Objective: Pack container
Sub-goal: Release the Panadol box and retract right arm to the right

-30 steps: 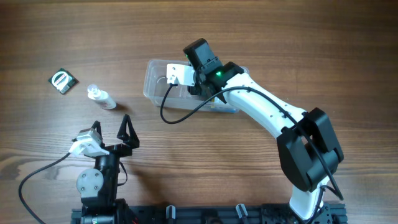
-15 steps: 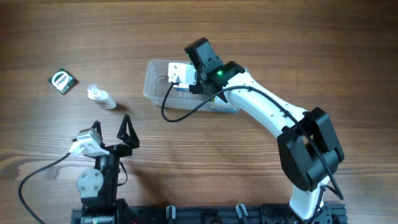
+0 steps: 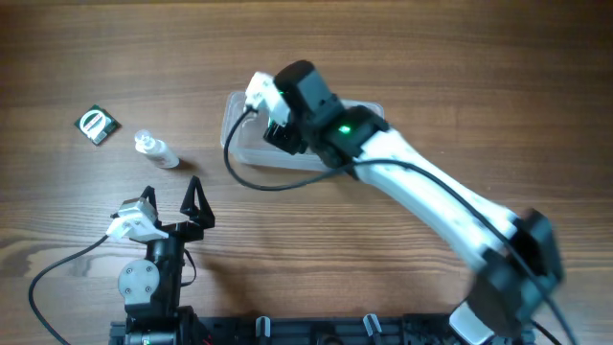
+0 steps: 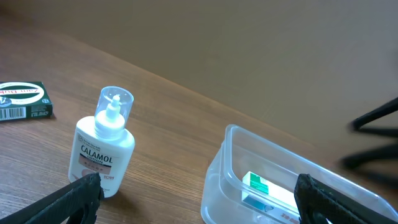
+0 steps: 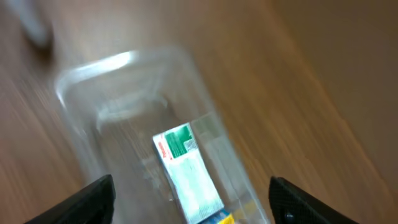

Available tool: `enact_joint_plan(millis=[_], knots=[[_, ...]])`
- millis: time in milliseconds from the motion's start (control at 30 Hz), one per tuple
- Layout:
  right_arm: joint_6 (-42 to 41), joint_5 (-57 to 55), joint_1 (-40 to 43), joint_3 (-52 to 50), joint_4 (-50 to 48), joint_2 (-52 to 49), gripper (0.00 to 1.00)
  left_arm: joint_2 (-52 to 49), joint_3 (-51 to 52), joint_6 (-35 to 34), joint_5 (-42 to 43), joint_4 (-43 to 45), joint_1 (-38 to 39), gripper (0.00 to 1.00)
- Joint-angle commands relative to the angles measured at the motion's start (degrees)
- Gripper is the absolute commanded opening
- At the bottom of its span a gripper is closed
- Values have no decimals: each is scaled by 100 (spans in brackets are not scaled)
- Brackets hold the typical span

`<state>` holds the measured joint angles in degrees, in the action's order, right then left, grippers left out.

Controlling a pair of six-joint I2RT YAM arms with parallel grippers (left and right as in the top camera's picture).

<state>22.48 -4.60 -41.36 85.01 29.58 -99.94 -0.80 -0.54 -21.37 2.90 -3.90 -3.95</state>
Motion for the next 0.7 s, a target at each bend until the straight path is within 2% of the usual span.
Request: enact_joint_plan(millis=[0,33,167,333,500,667], knots=[[-1958,-365,323,50,229,1012,97,31,20,9,-37,-42,-46,100],[-2197,-474,457,50,328,1198,100,31,20,9,-37,-42,-46,100],[-3182,-927,1274,48,804,1784,100,31,20,7,-35,-42,-46,100],[-3987,-929,2409,48,1150,1928,100,31,20,9,-37,-42,-46,100],[-4223,-866,3263,39,1325,1871,100,31,20,9,-37,-42,-46,100],[-4212,-868,3650,-20,1412,1856,100,31,20,9,-249,-33,-46,100]])
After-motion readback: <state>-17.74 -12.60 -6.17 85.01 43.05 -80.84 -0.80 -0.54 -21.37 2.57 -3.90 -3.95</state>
